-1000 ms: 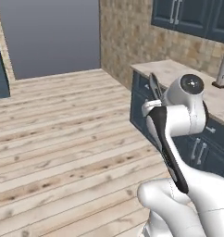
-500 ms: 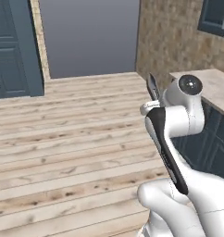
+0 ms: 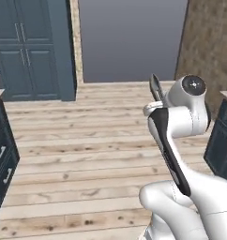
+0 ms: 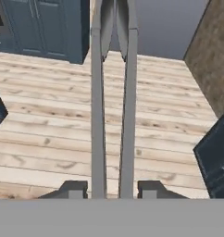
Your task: Take the tongs from the drawer on the right and place them on the dining counter next to the tray containing the kebab skewer.
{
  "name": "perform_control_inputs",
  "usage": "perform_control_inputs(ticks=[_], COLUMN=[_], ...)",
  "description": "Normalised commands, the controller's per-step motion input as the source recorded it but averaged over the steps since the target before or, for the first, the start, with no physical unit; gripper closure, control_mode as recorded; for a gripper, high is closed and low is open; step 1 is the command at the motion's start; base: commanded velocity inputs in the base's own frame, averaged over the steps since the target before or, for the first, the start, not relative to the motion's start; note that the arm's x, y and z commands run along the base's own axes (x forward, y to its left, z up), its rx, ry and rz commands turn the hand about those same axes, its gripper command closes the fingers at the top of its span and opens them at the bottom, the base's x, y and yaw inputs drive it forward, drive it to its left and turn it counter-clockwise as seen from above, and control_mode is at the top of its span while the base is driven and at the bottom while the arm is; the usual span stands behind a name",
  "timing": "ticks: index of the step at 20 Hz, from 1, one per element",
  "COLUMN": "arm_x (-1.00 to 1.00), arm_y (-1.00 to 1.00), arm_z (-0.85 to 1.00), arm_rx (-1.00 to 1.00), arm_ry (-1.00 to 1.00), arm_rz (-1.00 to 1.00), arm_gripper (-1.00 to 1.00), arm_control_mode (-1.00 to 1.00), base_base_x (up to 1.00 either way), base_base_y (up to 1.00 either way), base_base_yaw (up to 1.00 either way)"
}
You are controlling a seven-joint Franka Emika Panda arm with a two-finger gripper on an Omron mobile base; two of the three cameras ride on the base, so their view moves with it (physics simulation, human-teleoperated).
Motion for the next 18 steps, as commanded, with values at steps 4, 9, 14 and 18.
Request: perform_control_inputs(ticks=[4, 9, 14, 18], arm_x=[0.00, 0.00, 0.00, 0.00], arm_y=[0.00, 0.00, 0.00, 0.00], arm_z=[0.00, 0.00, 0.00, 0.00], arm_rx=[0.00, 0.00, 0.00, 0.00], arm_ry=[0.00, 0.00, 0.00, 0.00], arm_rz=[0.00, 0.00, 0.00, 0.00], arm_gripper=[1.00, 1.00, 1.00, 1.00], arm_control_mode=[1.00, 1.00, 1.00, 1.00], base_base_x=[0.95, 0.70, 0.69, 0.74], base_base_y=[0.00, 0.00, 0.00, -0.03], base_base_yaw=[0.61, 0.65, 0.59, 0.51])
